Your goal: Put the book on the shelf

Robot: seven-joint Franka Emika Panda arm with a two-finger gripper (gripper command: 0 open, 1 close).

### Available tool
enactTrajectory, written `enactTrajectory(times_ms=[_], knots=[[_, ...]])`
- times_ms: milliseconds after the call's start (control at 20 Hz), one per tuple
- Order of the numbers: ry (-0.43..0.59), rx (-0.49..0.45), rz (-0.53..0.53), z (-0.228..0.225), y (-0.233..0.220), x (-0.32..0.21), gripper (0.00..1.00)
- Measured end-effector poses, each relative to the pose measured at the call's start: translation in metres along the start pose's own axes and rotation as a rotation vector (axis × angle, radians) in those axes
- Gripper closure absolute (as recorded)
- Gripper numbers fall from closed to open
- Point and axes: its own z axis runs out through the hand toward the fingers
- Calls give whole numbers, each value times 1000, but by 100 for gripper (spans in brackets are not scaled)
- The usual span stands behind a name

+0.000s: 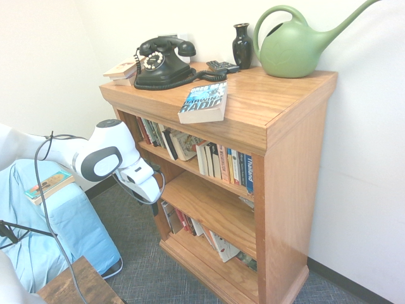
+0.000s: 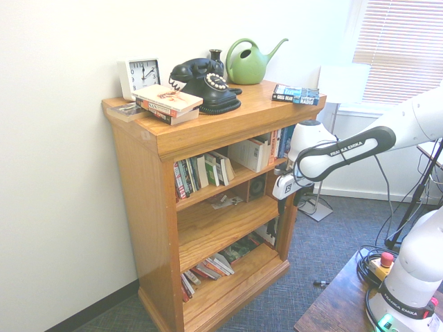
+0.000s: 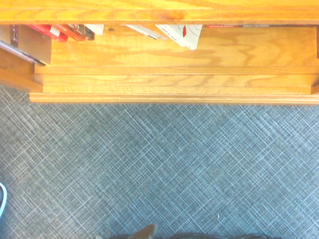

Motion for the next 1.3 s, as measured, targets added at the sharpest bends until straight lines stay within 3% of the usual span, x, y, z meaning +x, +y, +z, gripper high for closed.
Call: enactTrajectory(times_ms=[150, 350, 750, 1300], knots=[[7, -4, -2, 2, 0, 1, 0], [126, -30, -8, -13, 8, 15, 0], [506, -112, -19, -119, 72, 56, 0], [992, -298, -235, -222, 119, 99, 0]])
